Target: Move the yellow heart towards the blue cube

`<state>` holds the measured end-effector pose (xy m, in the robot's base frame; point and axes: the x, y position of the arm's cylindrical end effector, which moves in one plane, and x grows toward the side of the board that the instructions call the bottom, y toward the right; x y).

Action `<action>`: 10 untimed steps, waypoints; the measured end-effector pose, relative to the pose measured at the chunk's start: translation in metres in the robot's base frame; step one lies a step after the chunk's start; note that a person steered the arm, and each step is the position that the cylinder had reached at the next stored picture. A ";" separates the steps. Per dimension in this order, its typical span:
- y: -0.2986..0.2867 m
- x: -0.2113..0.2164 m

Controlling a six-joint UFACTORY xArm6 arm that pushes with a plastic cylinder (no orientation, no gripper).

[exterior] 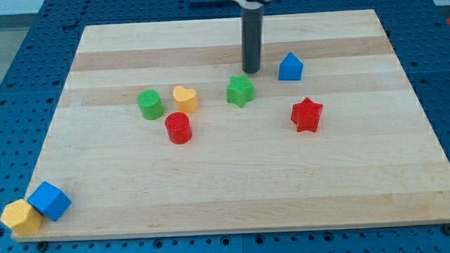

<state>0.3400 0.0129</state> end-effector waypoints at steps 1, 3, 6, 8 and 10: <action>-0.039 0.004; -0.059 0.040; -0.105 0.072; -0.104 0.087; -0.124 0.111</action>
<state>0.4506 -0.1109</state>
